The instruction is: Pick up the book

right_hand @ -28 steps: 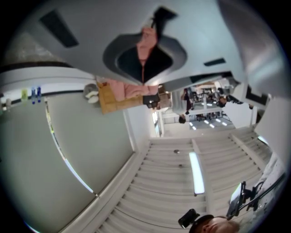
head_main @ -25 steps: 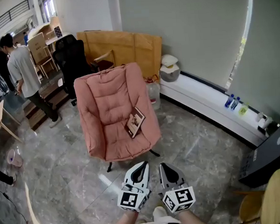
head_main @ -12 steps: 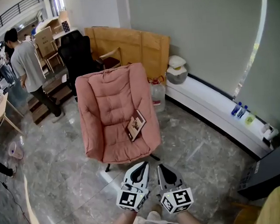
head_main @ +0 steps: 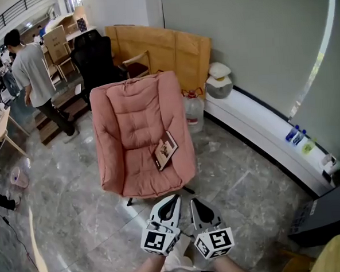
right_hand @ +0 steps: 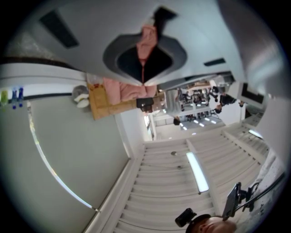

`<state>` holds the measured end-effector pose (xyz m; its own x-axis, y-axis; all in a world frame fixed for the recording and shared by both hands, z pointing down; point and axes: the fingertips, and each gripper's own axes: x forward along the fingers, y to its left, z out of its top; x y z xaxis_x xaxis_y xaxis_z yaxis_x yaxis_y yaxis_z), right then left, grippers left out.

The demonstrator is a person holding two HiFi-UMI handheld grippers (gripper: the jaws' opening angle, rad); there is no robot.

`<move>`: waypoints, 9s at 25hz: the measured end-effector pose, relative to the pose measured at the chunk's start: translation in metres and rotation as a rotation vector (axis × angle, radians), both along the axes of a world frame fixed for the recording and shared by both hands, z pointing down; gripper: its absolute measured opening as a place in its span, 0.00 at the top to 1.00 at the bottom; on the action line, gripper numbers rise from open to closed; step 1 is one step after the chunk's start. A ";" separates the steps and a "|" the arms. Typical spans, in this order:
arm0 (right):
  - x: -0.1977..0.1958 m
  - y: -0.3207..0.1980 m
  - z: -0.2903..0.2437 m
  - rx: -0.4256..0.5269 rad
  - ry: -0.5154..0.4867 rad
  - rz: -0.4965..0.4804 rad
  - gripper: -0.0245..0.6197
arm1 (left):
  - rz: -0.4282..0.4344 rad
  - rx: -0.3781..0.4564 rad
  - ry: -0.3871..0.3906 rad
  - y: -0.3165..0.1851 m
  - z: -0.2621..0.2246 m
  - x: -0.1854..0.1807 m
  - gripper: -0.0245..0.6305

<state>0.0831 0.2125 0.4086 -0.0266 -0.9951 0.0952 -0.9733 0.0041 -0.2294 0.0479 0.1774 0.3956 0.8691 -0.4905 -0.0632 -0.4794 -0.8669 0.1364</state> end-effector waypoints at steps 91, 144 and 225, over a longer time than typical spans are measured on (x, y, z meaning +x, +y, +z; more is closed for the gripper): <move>0.122 -0.393 0.291 -0.780 -0.081 -0.236 0.72 | -0.172 -0.362 -0.224 -0.382 0.250 0.102 0.93; 0.093 -0.392 0.362 -1.187 -0.226 -0.418 0.69 | -0.327 -0.458 -0.245 -0.429 0.292 0.071 0.93; 0.073 -0.425 0.155 -0.778 -0.804 -0.373 0.71 | -0.528 -0.209 -0.162 -0.389 0.121 -0.086 0.93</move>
<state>0.1557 -0.2124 0.5632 -0.6327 -0.5944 0.4963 -0.5161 -0.1541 -0.8425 -0.0385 -0.2112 0.5162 0.4944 -0.8471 0.1951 -0.8678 -0.4678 0.1677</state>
